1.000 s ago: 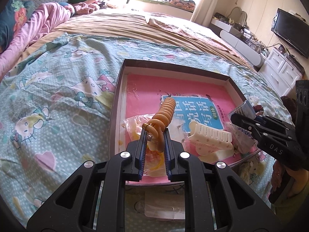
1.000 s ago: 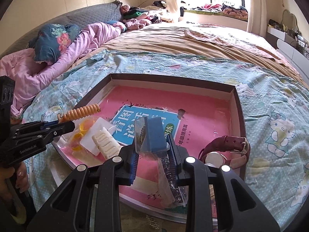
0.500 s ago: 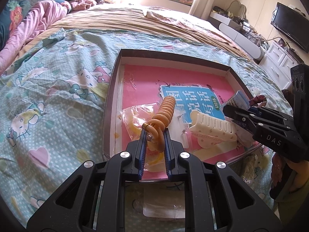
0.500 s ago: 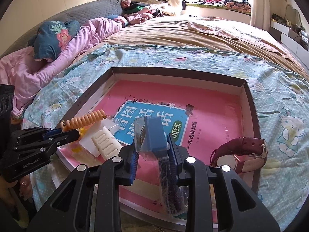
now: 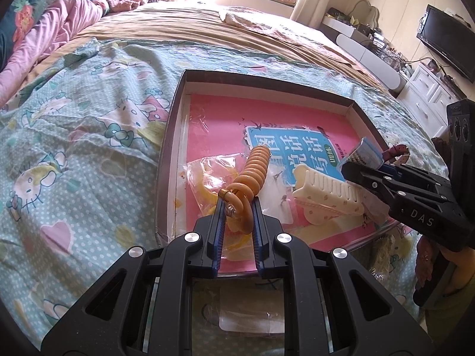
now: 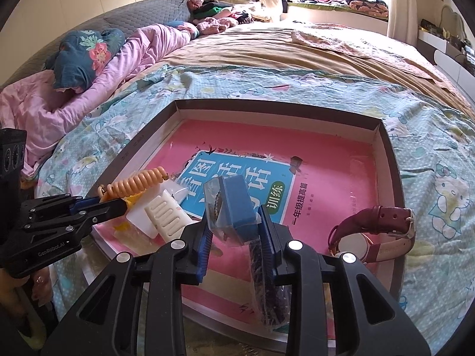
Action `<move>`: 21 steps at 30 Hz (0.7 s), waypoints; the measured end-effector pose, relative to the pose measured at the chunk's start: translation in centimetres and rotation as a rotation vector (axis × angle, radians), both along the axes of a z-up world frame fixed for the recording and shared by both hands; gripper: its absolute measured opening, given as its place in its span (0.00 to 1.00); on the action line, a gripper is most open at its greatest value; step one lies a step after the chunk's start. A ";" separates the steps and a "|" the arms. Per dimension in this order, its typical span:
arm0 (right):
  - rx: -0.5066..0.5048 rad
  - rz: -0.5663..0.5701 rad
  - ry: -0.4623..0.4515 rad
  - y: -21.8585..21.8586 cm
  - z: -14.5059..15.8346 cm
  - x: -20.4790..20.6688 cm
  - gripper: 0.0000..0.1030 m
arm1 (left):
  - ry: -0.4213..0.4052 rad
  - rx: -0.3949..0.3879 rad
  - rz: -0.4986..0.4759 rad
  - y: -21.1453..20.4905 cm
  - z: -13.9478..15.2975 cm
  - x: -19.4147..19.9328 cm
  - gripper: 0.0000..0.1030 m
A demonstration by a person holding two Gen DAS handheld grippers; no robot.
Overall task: Organize jewelry
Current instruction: 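Carry the spiral hair tie into the box with the left tool while the right tool carries the blue item, then open the left tool to release the hair tie while the right tool releases the blue item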
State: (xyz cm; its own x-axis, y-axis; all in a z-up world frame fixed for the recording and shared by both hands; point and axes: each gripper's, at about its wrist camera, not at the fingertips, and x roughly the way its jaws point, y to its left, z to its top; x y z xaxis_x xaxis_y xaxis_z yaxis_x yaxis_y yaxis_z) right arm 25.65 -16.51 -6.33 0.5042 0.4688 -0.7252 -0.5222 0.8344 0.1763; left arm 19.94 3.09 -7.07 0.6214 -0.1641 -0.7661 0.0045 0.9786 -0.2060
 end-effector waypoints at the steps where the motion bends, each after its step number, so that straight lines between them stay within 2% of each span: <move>1: 0.000 0.000 0.001 0.0 0.0 0.0 0.29 | 0.000 -0.001 0.000 0.0 0.0 0.0 0.09; 9: 0.013 -0.012 0.000 -0.3 0.2 -0.3 0.38 | -0.004 0.001 -0.006 -0.2 0.1 -0.1 0.10; 11: 0.019 -0.018 -0.003 -0.6 0.4 -0.4 0.42 | -0.010 0.001 -0.006 -0.2 0.3 -0.2 0.14; 15: 0.033 -0.027 -0.011 -1.3 1.0 -0.9 0.51 | -0.023 0.003 -0.001 -0.1 0.7 -0.3 0.30; 21: 0.050 -0.041 -0.041 -2.2 2.2 -2.1 0.67 | -0.047 0.006 0.003 -0.3 1.7 -1.0 0.41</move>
State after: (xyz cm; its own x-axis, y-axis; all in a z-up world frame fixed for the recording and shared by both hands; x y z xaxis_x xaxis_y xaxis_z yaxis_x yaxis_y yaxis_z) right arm 23.59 -18.67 -4.10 0.5523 0.4820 -0.6802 -0.4952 0.8461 0.1974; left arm 18.92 2.84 -5.40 0.6569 -0.1581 -0.7372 0.0111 0.9797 -0.2002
